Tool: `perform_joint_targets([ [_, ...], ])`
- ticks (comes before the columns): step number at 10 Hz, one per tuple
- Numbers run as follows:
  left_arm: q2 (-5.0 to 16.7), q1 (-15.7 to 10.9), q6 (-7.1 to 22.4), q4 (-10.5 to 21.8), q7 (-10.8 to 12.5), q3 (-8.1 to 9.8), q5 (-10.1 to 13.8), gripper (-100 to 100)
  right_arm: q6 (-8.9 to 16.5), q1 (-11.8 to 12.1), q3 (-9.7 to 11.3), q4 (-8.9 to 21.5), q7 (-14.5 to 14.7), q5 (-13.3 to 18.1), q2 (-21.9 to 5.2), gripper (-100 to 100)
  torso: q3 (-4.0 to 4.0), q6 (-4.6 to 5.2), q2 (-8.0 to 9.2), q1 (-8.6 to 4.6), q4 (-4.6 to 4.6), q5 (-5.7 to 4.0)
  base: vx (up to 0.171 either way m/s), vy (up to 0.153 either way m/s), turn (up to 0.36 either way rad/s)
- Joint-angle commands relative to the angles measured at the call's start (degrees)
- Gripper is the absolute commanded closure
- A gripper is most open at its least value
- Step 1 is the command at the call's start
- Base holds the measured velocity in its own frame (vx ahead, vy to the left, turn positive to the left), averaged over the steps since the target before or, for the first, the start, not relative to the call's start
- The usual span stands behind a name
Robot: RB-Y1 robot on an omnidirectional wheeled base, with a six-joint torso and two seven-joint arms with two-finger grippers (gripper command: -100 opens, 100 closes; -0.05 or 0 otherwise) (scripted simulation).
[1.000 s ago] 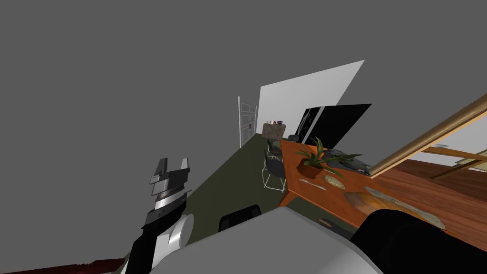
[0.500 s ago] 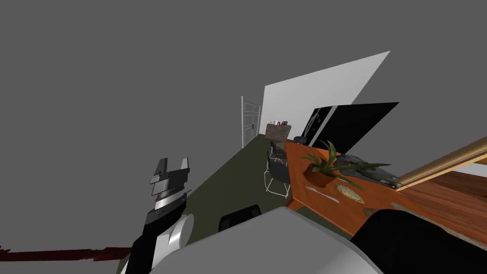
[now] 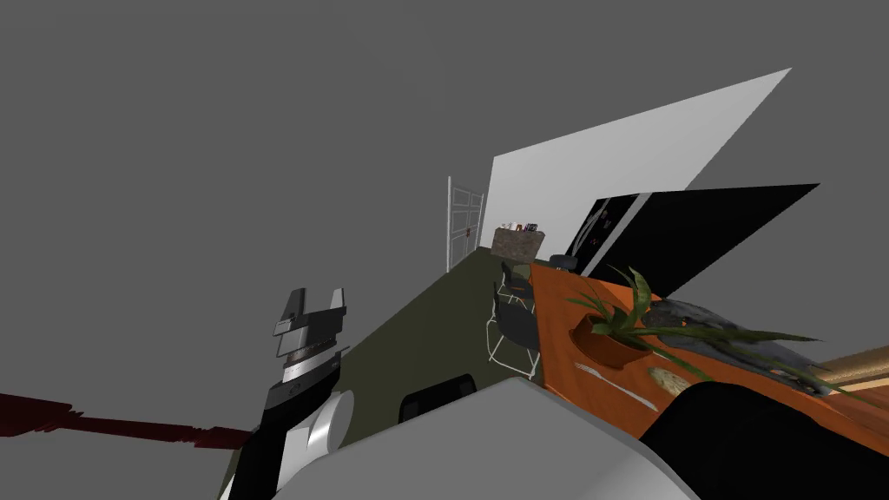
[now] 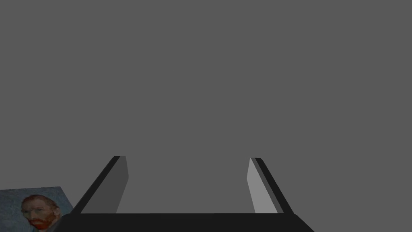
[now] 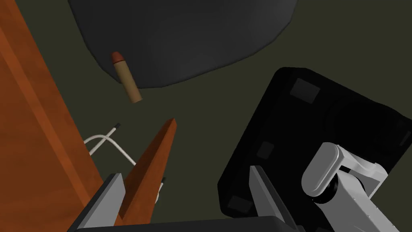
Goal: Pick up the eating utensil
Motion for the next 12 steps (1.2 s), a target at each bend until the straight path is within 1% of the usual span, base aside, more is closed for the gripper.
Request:
perform_joint_targets([
  [1, 0.0, 0.0, 0.0, 0.0, 0.0, 0.0, 0.0, 0, 0.8, -1.4, 1.5, 1.8, -0.1, 0.9, -0.5, -100, 0.0, 0.0, 0.0, 0.0, 0.0, 0.0, 0.085, -0.142, 0.084],
  [2, 0.0, 0.0, 0.0, 0.0, 0.0, 0.0, 0.0, 0, 1.3, -2.4, 2.5, 3.6, 0.9, 1.5, -1.5, -100, 0.03, 0.05, 0.06, 0.11, 0.01, -0.03, 0.082, -0.106, 0.126],
  [3, 0.0, 0.0, 0.0, 0.0, 0.0, 0.0, 0.0, 0, 1.3, -2.4, 2.5, 3.6, 0.9, 1.5, -1.5, -100, 0.04, 0.02, 0.07, 0.21, 0.02, 0.01, 0.057, -0.073, 0.067],
  [4, 0.0, 0.0, 0.0, 0.0, 0.0, 0.0, 0.0, 0, 2.0, -4.4, 4.2, 6.4, 2.8, 2.3, -2.6, -100, 0.08, 0.06, 0.16, 0.37, 0.03, 0.03, 0.068, -0.136, 0.208],
  [5, 0.0, 0.0, 0.0, 0.0, 0.0, -0.01, 0.0, 0, 2.3, -5.4, 4.9, 7.5, 3.6, 2.5, -2.8, -100, 0.07, -0.01, 0.12, 0.17, 0.03, 0.03, 0.107, -0.193, 0.221],
  [7, 0.0, 0.0, 0.0, 0.0, 0.0, 0.01, 0.0, 0, 2.7, -7.1, 6.1, 8.7, 4.9, 2.8, -2.3, -100, -0.09, 0.03, -0.15, -0.13, -0.03, -0.07, 0.142, -0.206, 0.13],
  [8, 0.0, 0.0, 0.0, 0.0, 0.0, 0.01, 0.0, 0, 2.8, -8.4, 7.0, 9.0, 5.9, 3.0, -1.0, -100, -0.1, 0.03, -0.16, -0.05, -0.04, -0.08, 0.109, -0.152, 0.13],
  [9, 0.0, 0.0, 0.0, 0.0, 0.0, 0.0, 0.0, 0, 2.2, -8.2, 6.2, 9.9, 5.9, 2.8, -1.3, -100, -0.07, 0.03, -0.11, 0.09, -0.02, -0.06, 0.047, -0.067, 0.042],
  [10, 0.0, 0.0, 0.0, 0.0, 0.0, 0.0, 0.0, 0, 2.0, -8.3, 6.2, 10.0, 6.2, 2.7, -1.3, 0, 0.04, 0.09, 0.1, 0.4, 0.01, 0.01, 0.01, -0.015, -0.001],
  [11, 0.0, 0.0, 0.0, 0.0, 0.0, -0.01, 0.0, 0, 3.2, -8.3, 6.3, 10.8, 6.4, 2.7, 0.4, -100, 0.14, 0.09, 0.26, 0.63, 0.05, 0.07, 0.001, -0.04, 0.04],
  [12, 0.0, 0.0, 0.0, 0.0, 0.0, -0.01, 0.0, 0, 3.2, -8.3, 6.3, 10.8, 6.4, 2.7, 0.4, -100, 0.19, 0.09, 0.34, 0.6, 0.07, 0.07, 0.0, -0.046, 0.023],
])
